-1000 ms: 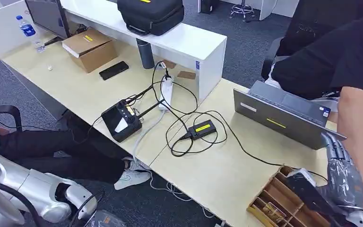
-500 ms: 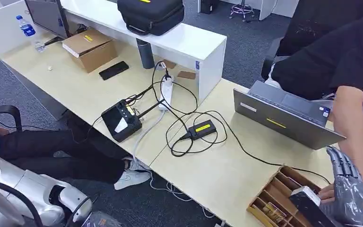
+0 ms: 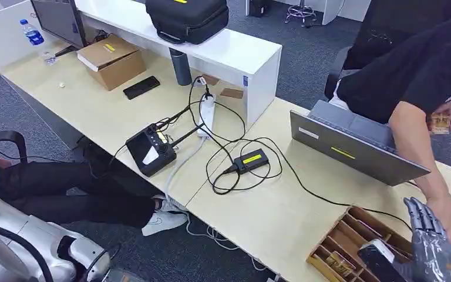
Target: Pass the card to the sensor for recognition and then transmit it.
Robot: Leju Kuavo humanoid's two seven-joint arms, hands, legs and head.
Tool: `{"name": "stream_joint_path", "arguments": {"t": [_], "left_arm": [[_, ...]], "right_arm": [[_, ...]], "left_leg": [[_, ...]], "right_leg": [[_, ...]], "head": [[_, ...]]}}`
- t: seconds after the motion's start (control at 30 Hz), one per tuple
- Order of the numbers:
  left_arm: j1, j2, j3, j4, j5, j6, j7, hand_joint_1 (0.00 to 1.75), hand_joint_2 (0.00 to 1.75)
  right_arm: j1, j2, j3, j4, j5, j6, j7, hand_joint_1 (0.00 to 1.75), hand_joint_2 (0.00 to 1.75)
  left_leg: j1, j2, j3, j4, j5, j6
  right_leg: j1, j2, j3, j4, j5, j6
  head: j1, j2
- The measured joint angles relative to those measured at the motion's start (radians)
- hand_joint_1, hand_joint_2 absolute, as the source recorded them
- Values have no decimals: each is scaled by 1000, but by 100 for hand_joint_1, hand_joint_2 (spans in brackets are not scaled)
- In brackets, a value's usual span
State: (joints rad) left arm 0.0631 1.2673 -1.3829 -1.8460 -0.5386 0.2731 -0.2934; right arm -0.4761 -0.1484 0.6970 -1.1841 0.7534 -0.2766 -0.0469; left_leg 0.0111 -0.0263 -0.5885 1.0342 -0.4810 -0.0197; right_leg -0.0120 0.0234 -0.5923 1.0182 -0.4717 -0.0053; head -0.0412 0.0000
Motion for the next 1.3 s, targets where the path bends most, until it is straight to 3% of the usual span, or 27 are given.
{"name": "stream_joint_path", "arguments": {"t": [0.57,0.83,0.97,1.17,1.2,1.23,1.3], "left_arm": [[-25,-15,-72,0,143,53,28,0,175],[-25,-26,-100,0,154,66,32,0,175],[-26,-30,-107,0,169,71,32,0,175],[-27,-34,-111,0,177,73,35,0,175],[-30,-36,-124,0,181,79,37,0,175],[-31,-39,-128,0,183,85,38,0,175],[-33,-40,-132,0,188,88,39,0,175]], "right_arm": [[-11,24,1,48,23,-18,7,2,175],[-11,39,2,52,22,-18,7,7,175],[-11,46,3,57,21,-17,5,19,175],[-11,48,3,60,18,-17,5,19,175],[-11,54,5,65,16,-14,5,94,175],[-11,59,8,66,15,-10,4,150,175],[-12,63,11,67,11,-5,4,150,175]], "left_leg": [[0,0,0,0,0,0],[0,0,0,0,0,0],[0,0,0,0,0,0],[0,0,0,0,0,0],[0,0,0,0,0,0],[0,0,0,0,0,0],[0,0,0,0,0,0]], "right_leg": [[0,0,1,0,0,0],[0,0,1,0,0,0],[0,0,1,0,0,0],[0,0,1,0,0,0],[0,0,1,0,0,0],[0,0,1,0,0,0],[0,0,1,0,0,0]], "head": [[0,0],[0,0],[0,0],[0,0],[0,0],[0,0],[0,0]]}}
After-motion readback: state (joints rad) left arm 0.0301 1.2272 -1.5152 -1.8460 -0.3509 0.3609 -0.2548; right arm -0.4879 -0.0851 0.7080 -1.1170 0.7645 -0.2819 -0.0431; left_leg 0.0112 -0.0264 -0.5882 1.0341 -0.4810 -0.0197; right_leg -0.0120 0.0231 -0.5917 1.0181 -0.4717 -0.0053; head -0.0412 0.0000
